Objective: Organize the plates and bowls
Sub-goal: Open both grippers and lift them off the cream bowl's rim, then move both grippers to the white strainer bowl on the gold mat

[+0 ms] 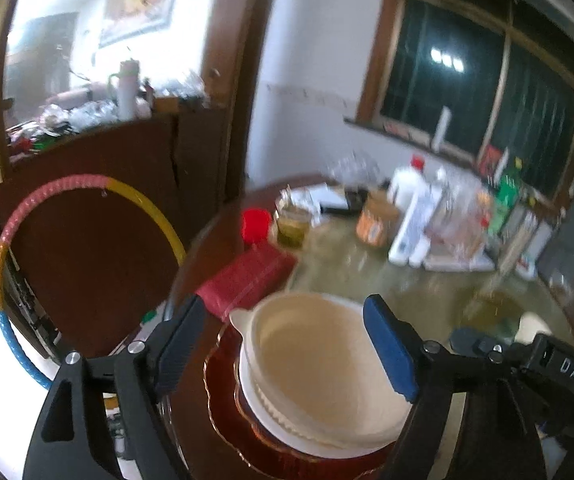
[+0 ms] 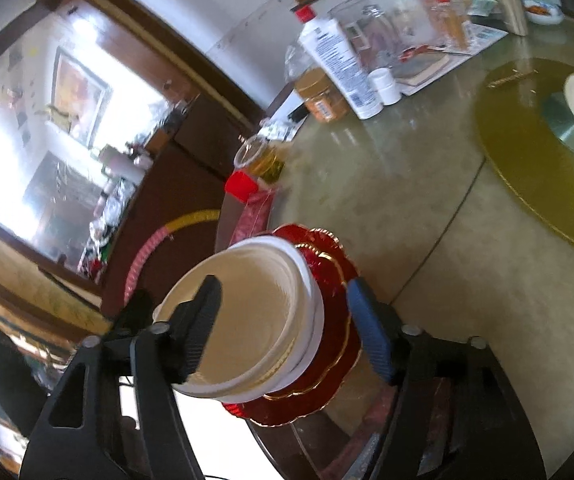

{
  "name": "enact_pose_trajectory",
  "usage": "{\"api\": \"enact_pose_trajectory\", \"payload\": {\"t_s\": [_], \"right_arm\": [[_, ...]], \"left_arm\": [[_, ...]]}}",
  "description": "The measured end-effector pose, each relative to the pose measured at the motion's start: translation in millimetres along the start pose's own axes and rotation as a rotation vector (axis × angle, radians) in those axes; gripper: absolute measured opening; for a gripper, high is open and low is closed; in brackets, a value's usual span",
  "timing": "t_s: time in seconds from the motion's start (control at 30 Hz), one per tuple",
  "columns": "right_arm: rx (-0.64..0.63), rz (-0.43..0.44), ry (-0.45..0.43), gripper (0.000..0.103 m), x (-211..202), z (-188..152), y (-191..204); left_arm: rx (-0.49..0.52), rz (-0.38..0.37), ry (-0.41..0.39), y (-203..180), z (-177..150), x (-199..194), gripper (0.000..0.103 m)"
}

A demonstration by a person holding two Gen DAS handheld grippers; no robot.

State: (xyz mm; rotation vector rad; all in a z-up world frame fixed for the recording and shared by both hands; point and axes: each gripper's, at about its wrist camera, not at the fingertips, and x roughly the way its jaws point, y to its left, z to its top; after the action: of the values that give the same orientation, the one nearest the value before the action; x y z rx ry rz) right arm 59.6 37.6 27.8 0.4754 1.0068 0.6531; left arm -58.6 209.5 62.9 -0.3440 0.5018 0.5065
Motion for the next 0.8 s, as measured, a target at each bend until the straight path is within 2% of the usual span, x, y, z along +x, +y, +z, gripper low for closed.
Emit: {"api": "enact_pose_trajectory", "payload": {"t_s": [0.17,0.2,0.27,0.33,0.4,0.57,0.7,0.8], "right_arm": [[0.084,0.067,-0.08,0.074,-25.2,3.4,-22.2],[0.105,0.096,-0.092,0.078,-31.6,3.5,-28.1],[0.148,0.153,-0.11,0.085,-43.6,4.0,-41.8],[0.184,0.181,-0.111,0.085,-55.2,5.1,-56.9],[0.207,0.18,-0.11,0.085,-65.7,6.8,-70.0],[0.296,0.1,-0.143,0.085,-106.8,8.2,-116.9],[0.365,0.029,-0.191,0.085,-139.0,12.5,-154.0],[0.42,-0.068,-0.235,0.085,-163.2,17.6,-182.0]], "left_arm": [[-0.097,0.007,-0.158,-2.9,2.7,-23.0,0.086],[-0.1,-0.001,-0.181,-7.9,2.1,-26.0,0.089],[-0.088,-0.03,-0.195,-20.4,0.5,-29.4,0.094],[-0.048,-0.077,-0.189,-38.7,-2.4,-29.5,0.098],[0.007,-0.134,-0.159,-62.8,-6.5,-26.1,0.101],[0.18,-0.28,-0.034,-133.0,-27.2,-7.5,0.102],[0.285,-0.35,0.147,-180.3,-48.2,23.6,0.102],[0.324,-0.381,0.277,-210.4,-64.3,49.7,0.102]]}}
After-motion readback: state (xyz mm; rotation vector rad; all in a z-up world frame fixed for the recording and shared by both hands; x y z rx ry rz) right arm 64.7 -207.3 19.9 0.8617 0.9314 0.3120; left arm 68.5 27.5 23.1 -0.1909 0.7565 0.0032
